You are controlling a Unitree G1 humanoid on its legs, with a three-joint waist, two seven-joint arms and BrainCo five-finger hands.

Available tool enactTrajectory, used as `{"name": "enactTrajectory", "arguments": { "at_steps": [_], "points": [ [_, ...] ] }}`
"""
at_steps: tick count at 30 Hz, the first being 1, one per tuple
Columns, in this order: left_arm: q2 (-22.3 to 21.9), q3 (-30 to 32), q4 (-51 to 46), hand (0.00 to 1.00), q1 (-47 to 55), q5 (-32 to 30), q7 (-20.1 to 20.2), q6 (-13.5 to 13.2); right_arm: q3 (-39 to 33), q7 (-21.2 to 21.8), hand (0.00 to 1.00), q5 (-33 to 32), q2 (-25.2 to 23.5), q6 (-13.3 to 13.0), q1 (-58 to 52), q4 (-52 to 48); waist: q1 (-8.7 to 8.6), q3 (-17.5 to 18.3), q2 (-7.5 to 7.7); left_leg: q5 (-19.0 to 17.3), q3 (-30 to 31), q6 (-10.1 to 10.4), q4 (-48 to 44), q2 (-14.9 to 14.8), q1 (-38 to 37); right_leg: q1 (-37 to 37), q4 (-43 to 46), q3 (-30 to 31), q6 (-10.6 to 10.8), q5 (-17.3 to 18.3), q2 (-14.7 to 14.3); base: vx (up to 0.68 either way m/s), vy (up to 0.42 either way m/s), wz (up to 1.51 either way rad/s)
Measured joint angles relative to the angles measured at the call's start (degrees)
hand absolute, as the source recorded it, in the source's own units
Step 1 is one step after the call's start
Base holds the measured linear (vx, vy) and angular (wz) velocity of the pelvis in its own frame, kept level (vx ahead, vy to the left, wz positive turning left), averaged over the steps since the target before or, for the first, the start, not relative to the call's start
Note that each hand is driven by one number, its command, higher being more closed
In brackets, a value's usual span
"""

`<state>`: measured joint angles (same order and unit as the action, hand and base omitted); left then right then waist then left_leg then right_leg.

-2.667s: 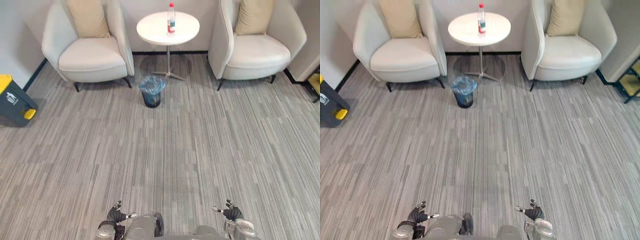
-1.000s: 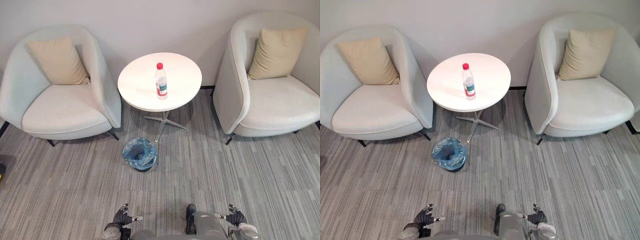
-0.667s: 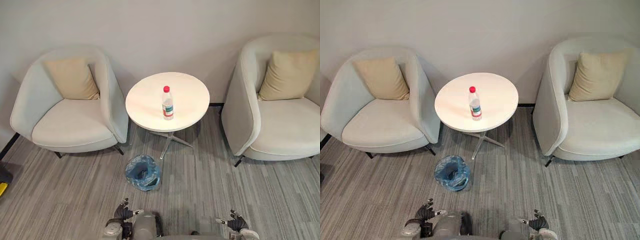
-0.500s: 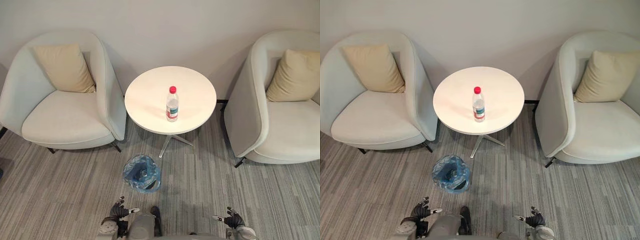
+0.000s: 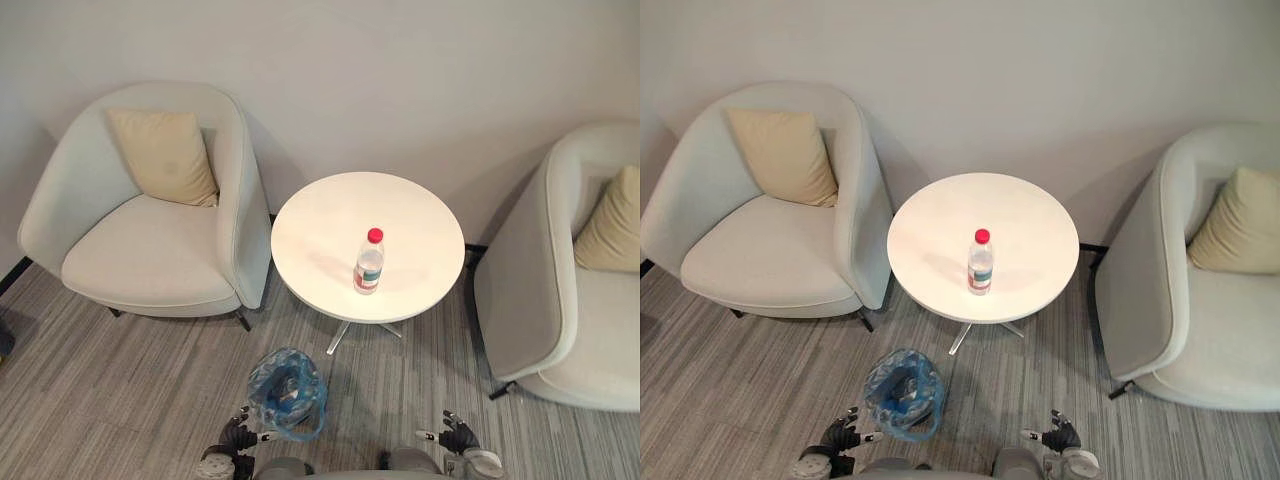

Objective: Gather rubbish on tea table into small bin, then transfer packed bag to large trash can.

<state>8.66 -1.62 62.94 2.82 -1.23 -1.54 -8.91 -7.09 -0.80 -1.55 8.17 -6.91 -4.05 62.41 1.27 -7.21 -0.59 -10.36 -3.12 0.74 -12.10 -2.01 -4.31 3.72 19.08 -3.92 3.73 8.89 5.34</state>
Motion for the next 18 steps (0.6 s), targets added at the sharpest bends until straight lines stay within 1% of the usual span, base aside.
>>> {"name": "enactTrajectory", "arguments": {
  "at_steps": [1,2,3,4,6,9,15,18],
  "points": [
    [-0.50,0.22,0.04,0.00,0.27,0.66,-0.07,-0.06,-0.09,-0.05,0.00,0.00,0.47,0.00,-0.09,0.35,0.24,0.07,-0.19,0.42,0.29,0.67,0.85,-1.18,-0.10,-1.02,-1.92,-0.80,-0.54,-0.36,-0.94,0.16,-0.231,0.23],
    [-1.00,0.99,0.12,0.00,0.71,0.78,0.01,-0.05,-0.17,-0.07,0.00,0.00,0.86,0.00,-0.24,0.38,-0.06,0.42,-1.32,1.01,1.55,1.61,2.11,-1.82,-0.11,-2.23,-3.92,-2.32,-1.31,-0.91,-1.76,0.11,-0.209,0.32],
    [-1.19,1.39,0.18,0.00,0.96,0.85,-0.01,-0.03,-0.32,-0.07,0.00,0.02,0.97,0.00,-0.51,0.37,-0.39,0.35,-1.10,1.29,2.05,2.02,2.58,-2.07,-0.12,-2.61,-4.62,-2.91,-1.50,-1.10,-2.12,0.07,-0.173,0.44],
    [-1.29,1.74,0.17,0.00,1.04,0.85,0.02,-0.04,-0.64,-0.08,0.00,0.05,1.12,0.02,-1.02,0.44,-0.34,0.50,-1.39,1.81,3.00,2.80,3.63,-2.55,-0.62,-3.37,-5.64,-3.87,-1.85,-1.33,-2.62,0.04,-0.117,0.38],
    [-1.29,2.30,0.18,0.00,1.17,0.85,0.01,-0.03,-1.54,-0.14,0.00,0.07,1.24,0.03,-1.52,0.47,-0.22,0.64,-1.58,2.39,3.96,3.49,4.38,-3.16,-0.69,-4.54,-6.94,-4.99,-2.59,-1.81,-3.32,0.01,-0.118,0.28],
    [-1.16,2.38,0.71,0.00,1.10,0.83,0.03,-0.03,-1.56,-0.17,0.00,0.18,1.28,-0.01,-1.64,0.45,-0.29,0.79,-1.09,3.67,4.79,3.49,5.77,-3.12,-0.61,-4.98,-8.37,-5.83,-2.77,-2.77,-3.40,-0.05,-0.030,0.17],
    [-0.94,2.32,0.73,0.00,1.00,0.81,-0.02,-0.03,-1.37,-0.23,0.00,0.16,1.22,-0.07,-1.77,0.16,-0.28,0.75,-1.10,4.56,4.92,3.39,7.72,-2.87,-0.37,-5.93,-11.93,-6.23,-2.37,-5.60,-3.62,-0.12,0.011,0.07],
    [-0.78,2.21,0.98,0.00,1.24,0.80,-0.03,0.00,-1.27,-0.28,0.00,0.13,1.22,-0.12,-2.20,-0.66,-0.31,0.75,-1.10,4.60,4.84,3.45,8.16,-2.87,-0.32,-5.72,-12.40,-6.07,-1.96,-5.80,-3.43,-0.11,0.007,-0.02]
  ]
}}
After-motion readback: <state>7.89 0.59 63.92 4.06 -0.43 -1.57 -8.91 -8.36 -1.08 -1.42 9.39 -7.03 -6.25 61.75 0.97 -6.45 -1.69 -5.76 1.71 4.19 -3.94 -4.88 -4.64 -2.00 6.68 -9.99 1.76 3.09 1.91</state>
